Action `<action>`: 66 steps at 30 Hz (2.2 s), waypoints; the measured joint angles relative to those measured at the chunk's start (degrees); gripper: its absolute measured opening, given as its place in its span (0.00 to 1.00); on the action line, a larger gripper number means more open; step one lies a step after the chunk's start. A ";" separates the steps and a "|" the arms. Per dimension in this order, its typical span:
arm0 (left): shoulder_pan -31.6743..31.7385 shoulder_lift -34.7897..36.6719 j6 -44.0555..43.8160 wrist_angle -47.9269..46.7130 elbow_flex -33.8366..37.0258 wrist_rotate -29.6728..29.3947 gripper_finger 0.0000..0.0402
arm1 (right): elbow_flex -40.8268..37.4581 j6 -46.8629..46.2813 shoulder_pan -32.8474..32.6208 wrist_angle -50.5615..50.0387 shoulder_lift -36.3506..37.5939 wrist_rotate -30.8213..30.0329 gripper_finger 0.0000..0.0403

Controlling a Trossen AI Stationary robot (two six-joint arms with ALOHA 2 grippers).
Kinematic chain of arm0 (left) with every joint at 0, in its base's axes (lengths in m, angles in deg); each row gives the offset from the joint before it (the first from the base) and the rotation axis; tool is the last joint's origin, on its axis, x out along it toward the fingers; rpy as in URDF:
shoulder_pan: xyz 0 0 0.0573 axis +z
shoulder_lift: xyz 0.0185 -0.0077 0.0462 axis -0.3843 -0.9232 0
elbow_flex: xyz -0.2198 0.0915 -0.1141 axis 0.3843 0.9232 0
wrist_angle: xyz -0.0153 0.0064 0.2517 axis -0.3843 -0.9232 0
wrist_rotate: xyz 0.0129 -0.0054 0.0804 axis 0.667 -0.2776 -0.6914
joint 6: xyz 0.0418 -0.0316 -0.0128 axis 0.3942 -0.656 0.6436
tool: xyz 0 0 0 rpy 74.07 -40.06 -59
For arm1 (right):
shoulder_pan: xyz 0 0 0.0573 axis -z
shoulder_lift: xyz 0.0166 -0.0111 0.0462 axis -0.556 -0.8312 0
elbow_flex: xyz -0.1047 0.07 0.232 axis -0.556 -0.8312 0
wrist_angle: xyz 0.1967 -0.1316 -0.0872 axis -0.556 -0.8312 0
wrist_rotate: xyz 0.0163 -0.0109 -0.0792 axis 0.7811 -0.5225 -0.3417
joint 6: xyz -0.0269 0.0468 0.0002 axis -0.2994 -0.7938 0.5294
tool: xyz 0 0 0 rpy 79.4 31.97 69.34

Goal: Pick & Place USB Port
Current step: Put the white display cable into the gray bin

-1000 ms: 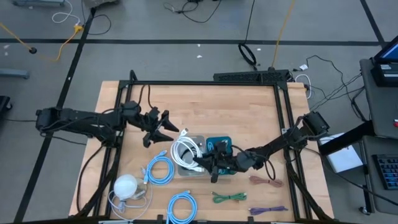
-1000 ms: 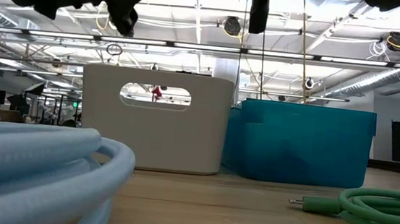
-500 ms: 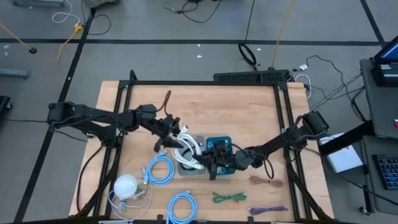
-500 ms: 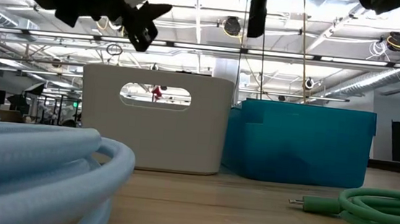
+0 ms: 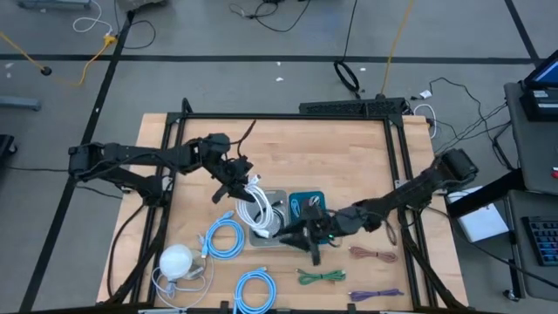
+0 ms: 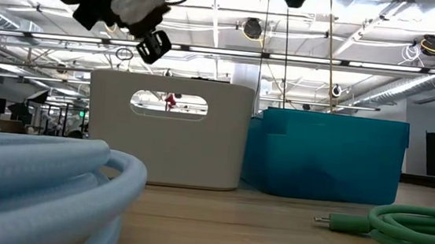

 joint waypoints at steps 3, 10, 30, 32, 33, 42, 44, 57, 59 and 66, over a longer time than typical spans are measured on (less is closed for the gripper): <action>0.54 -0.12 2.03 -2.45 -0.41 -0.32 0.09 | 0.02 2.20 -1.42 -5.39 3.58 -3.32 0.35; -0.34 -7.44 2.42 2.43 -0.58 -0.06 0.09 | 0.02 9.51 -5.27 -10.50 7.90 -16.08 0.34; -1.43 -21.27 2.64 5.90 -3.87 3.07 0.09 | -3.79 8.32 -4.10 -10.15 7.84 -21.85 0.32; -1.54 -21.27 3.33 5.71 -3.87 2.95 0.09 | -4.82 6.72 -3.17 -10.09 7.84 -21.65 0.32; -1.63 -21.27 3.72 5.67 -3.87 2.76 0.09 | -5.38 5.65 -2.59 -10.23 7.84 -21.61 0.32; -3.33 -21.27 5.28 3.87 -3.87 0.37 0.09 | -7.06 3.66 -0.95 -8.28 7.84 -20.79 0.32; -3.64 -21.27 5.54 3.41 -3.87 0.19 0.09 | -7.08 4.52 -0.93 -7.28 7.84 -20.13 0.32; -4.30 -21.27 5.36 2.10 -3.82 -4.72 0.18 | -7.08 5.92 -0.93 -5.57 7.84 -19.93 0.32; -4.30 -21.27 5.32 2.23 -3.82 -4.74 0.20 | -7.08 5.92 -0.93 -5.59 7.84 -19.93 0.32; -4.30 -21.27 3.78 0.78 -3.82 -7.97 0.21 | -7.08 6.13 -0.70 -5.57 7.84 -19.89 0.32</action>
